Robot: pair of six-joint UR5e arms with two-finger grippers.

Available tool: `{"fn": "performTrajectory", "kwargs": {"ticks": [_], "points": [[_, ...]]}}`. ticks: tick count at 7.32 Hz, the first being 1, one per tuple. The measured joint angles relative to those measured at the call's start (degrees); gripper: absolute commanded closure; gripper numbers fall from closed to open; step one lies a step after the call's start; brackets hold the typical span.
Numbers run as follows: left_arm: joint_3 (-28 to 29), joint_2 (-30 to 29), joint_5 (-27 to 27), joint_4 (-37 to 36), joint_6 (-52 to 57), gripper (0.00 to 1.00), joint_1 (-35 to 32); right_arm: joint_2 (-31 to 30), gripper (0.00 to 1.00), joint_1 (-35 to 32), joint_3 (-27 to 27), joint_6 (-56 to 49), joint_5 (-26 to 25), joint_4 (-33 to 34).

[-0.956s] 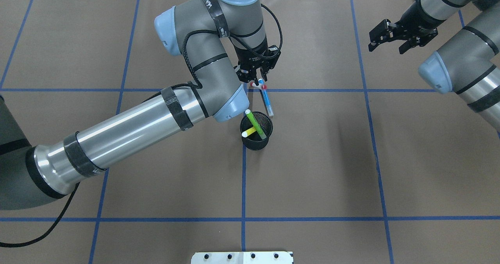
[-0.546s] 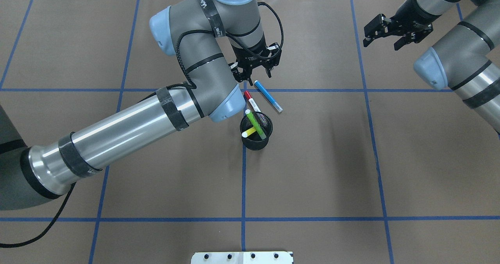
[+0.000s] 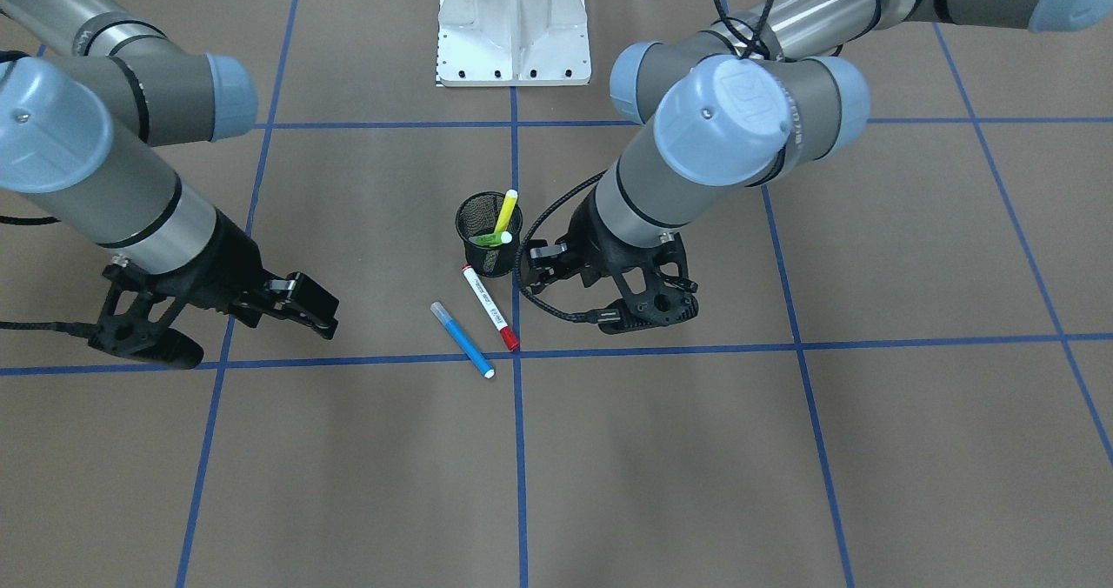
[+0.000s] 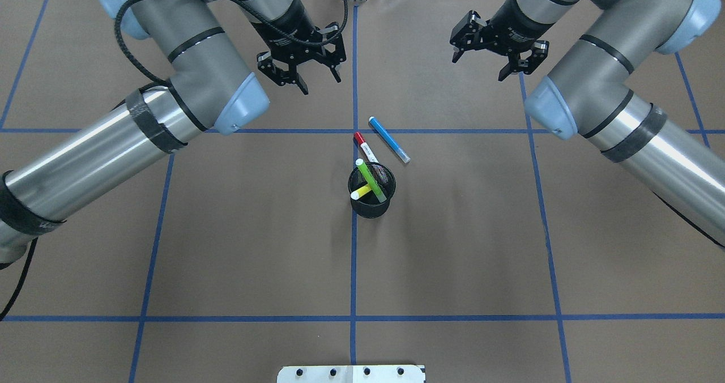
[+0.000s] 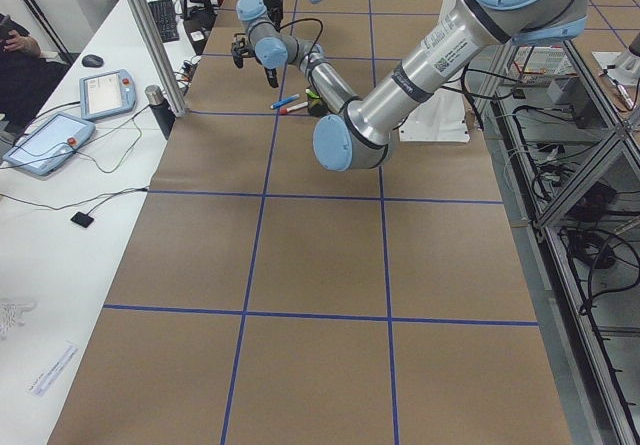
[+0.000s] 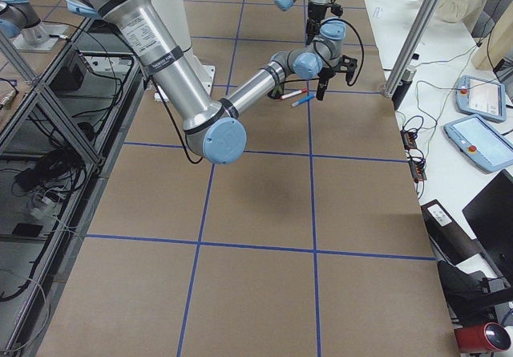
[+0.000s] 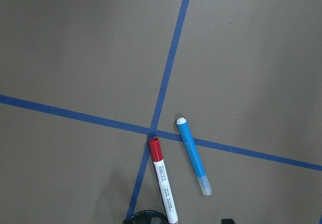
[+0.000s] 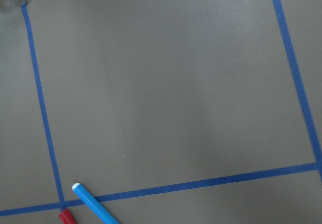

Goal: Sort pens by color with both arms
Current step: 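Raise the left gripper away while the right gripper moves toward the cup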

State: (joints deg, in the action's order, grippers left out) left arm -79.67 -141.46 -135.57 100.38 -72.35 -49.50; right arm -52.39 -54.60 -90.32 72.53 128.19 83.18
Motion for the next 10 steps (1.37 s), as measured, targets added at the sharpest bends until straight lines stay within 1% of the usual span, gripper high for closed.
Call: {"fn": "performTrajectory", "kwargs": {"ticks": [2,4,5,7,9,10], "points": [[-3.5,5.2,-1.5,-0.1,8.6,0.3,-2.2,4.0,0.03,2.5,-0.9,9.1,-1.5,6.1],[-4.6,9.3,-3.0,-0.1,18.8,0.29,-5.1,7.0,0.04,6.5,-2.6,17.3,-5.4,12.5],[-4.7,10.9,-3.3,-0.2,23.5,0.27,-6.2,8.3,0.04,8.1,-2.9,20.0,-6.6,16.2],[-5.2,13.7,-3.5,-0.4,32.2,0.22,-8.5,11.1,0.05,10.4,-3.0,22.8,-7.4,24.7],[-5.6,16.1,-4.6,-0.5,39.5,0.22,-11.4,15.2,0.05,12.5,-2.2,23.6,-7.3,34.4],[-5.6,17.4,-6.0,-0.5,43.7,0.22,-13.5,17.8,0.05,13.9,-0.3,24.9,-7.2,37.7]]}}
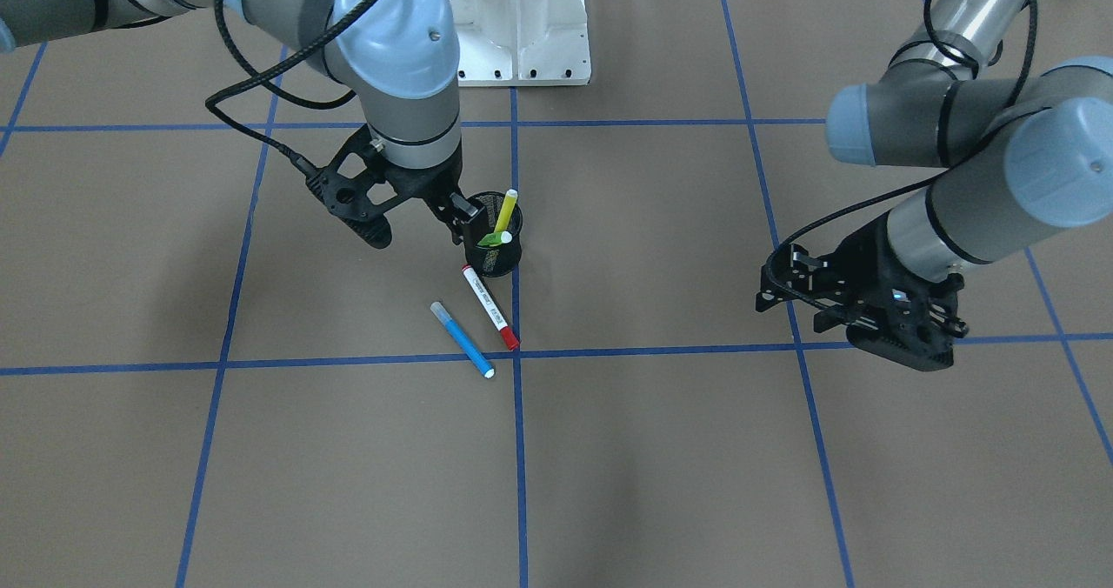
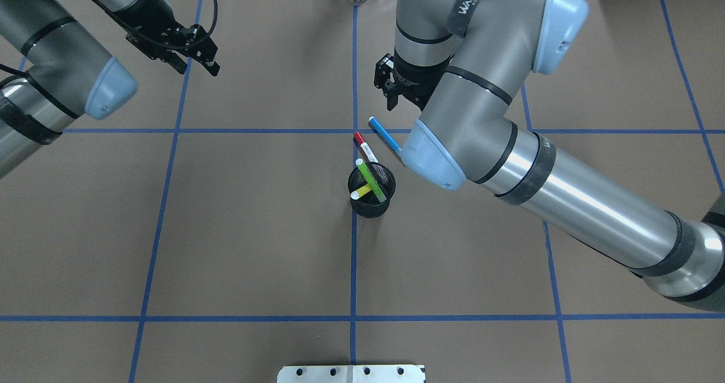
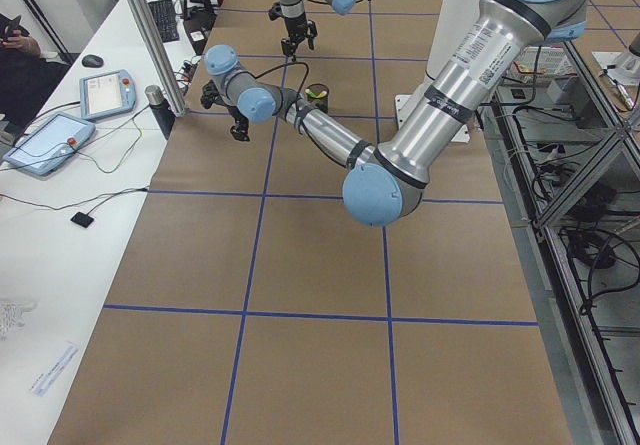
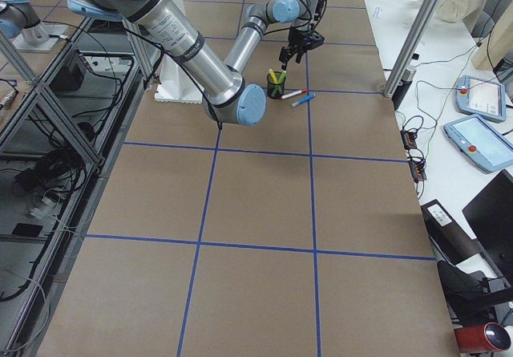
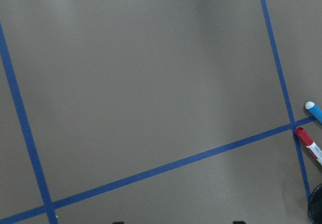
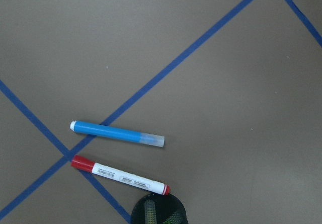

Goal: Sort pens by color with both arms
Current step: 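Lower the right gripper over the pen cup toward the green highlighter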

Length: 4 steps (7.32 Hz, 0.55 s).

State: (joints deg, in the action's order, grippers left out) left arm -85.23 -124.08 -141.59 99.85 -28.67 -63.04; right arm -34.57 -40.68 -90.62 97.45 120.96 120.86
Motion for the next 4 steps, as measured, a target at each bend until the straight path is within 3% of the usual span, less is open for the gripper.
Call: {"fn": "performTrajectory", "kwargs": {"ticks": [2,4], "points": [[0.4,2.4,-1.1,0.0,7.7,0.22,-2.6,5.9,0.05,1.9,8.3,2.5,0.3,2.0],[0.2,4.5,-0.9,-0.1,11.8,0.22,-3.4,7.7,0.07,2.6,13.1,2.9,1.2,2.1]]}}
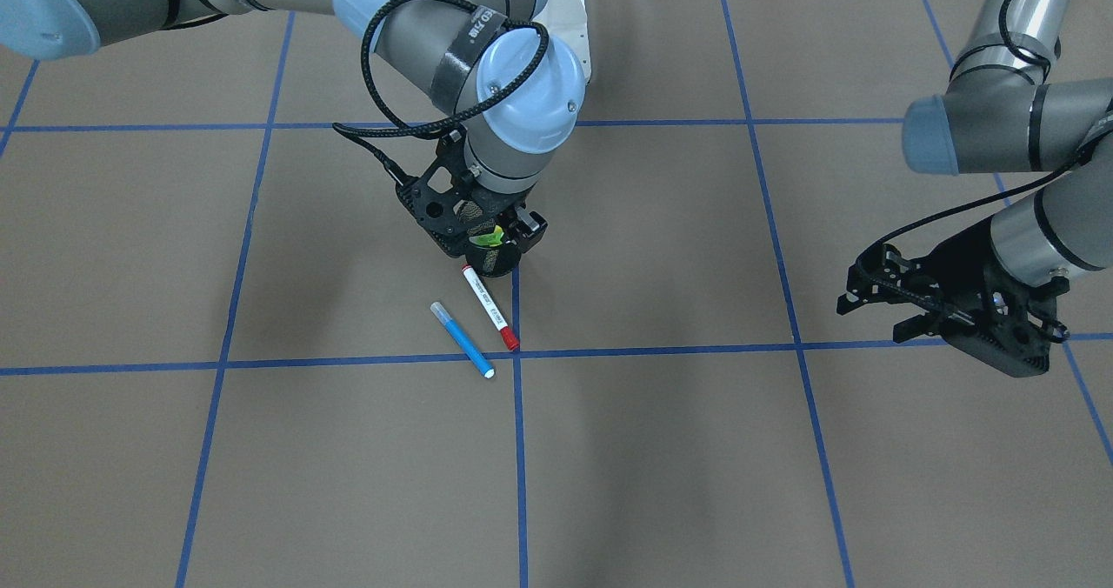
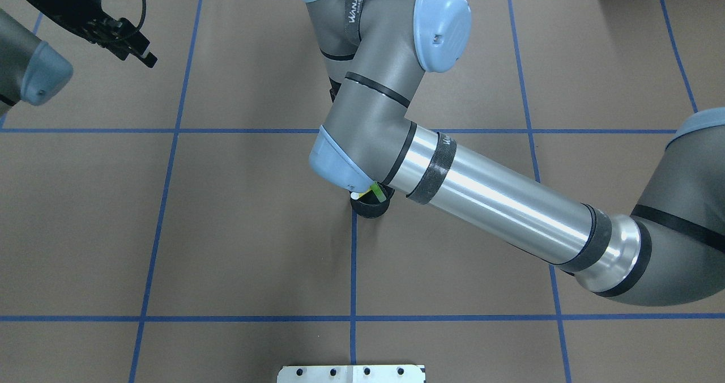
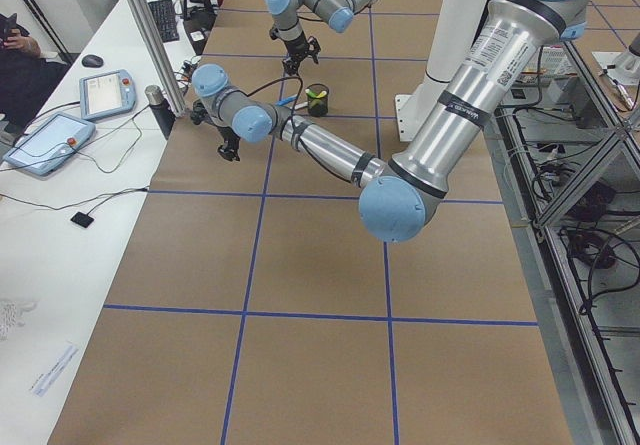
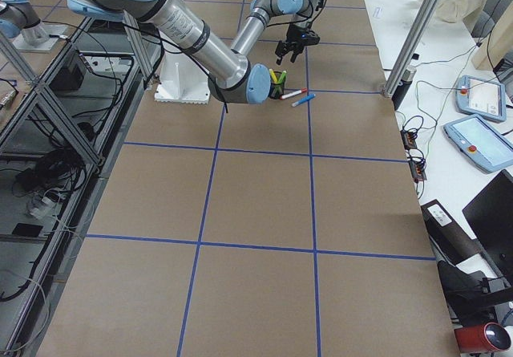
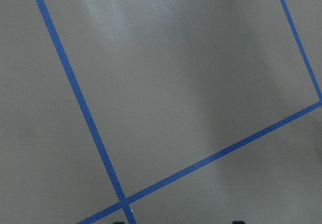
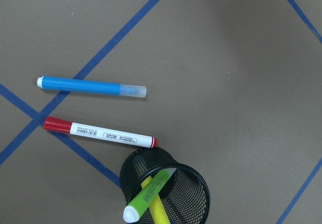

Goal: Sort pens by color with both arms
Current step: 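Lower the right gripper over the pen cup toward the green highlighter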

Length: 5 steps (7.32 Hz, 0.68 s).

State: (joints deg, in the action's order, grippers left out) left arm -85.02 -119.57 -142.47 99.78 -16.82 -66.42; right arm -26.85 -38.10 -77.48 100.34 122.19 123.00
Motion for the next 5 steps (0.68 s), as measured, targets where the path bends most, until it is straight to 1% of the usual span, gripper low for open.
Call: {"fn": "performTrajectory", "kwargs": {"ticks": [3,4,5], "points": [[-1.0,2.6,0.4,0.1,2.1,0.22,-0.2,0.7,0.09,0.0,2.7,0.1,0.5,-0.9],[-1.3,3.4,0.4,0.2,2.5,0.22,-0.2,0.7,0.1,-0.1,3.9,0.4,0.5,-2.9],[-1.5,4.1,0.5,0.4,2.8,0.22,-0.2,0.7,0.12,-0.1,6.1,1.4,0.5,-6.4]]}}
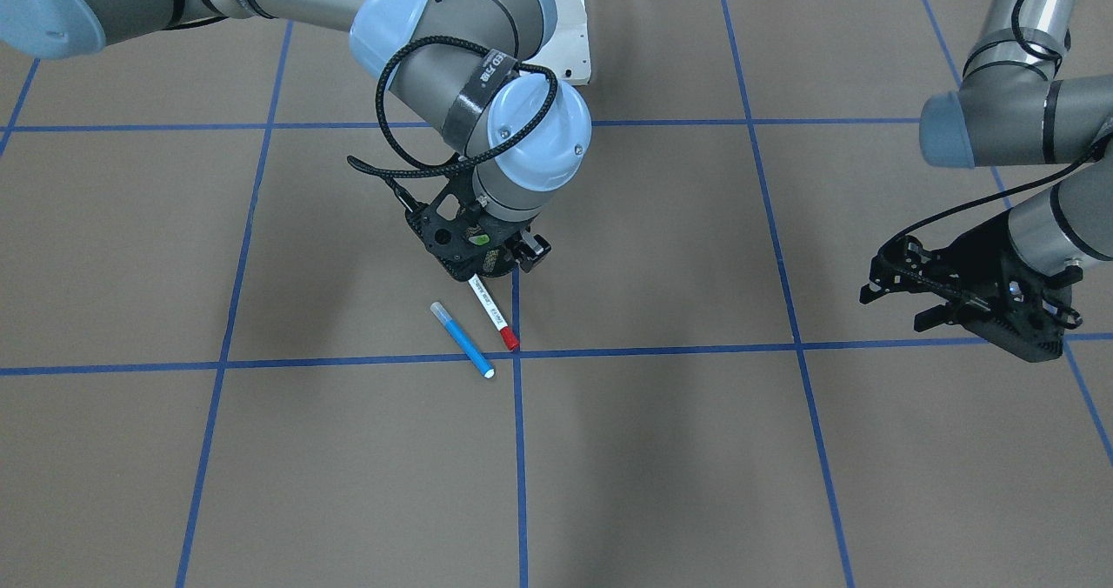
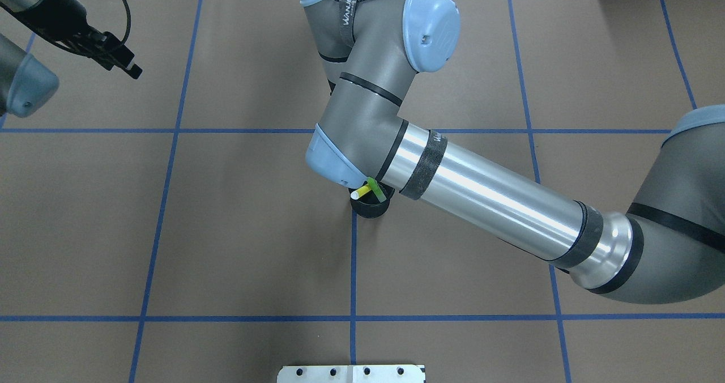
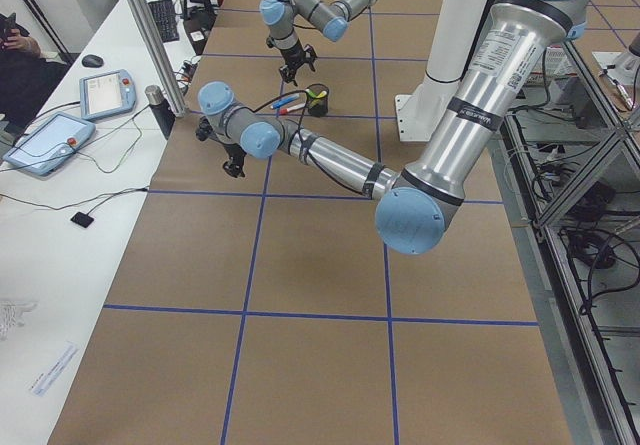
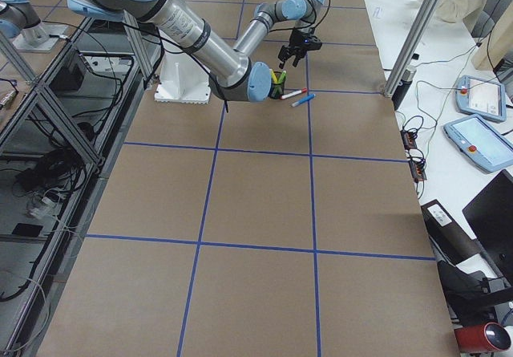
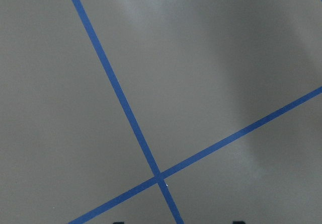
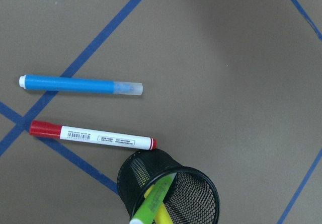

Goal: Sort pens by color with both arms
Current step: 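Lower the right gripper over the pen cup toward the green highlighter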

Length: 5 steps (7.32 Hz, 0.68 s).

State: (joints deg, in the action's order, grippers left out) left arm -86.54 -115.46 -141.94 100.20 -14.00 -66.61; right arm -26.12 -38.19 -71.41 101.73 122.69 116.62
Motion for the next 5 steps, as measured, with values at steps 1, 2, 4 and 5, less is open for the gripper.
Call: {"fn": "performTrajectory", "kwargs": {"ticks": [1,2,4,5], "points": [[-0.1,0.4,0.1,0.1,0.2,0.22,0.1,0.0,0.14,0.1,2.0,1.0,0.0,-2.8],[-0.1,0.6,0.2,0.1,0.3,0.22,0.1,0.1,0.17,0.2,3.1,1.8,0.0,-4.1],[-0.1,0.7,0.3,0.2,0.4,0.22,0.2,0.1,0.25,1.2,3.5,3.2,0.4,-4.7],[-0.1,0.9,0.3,0.2,0.6,0.23,0.2,0.1,0.29,1.7,3.3,3.9,0.5,-4.7]]}}
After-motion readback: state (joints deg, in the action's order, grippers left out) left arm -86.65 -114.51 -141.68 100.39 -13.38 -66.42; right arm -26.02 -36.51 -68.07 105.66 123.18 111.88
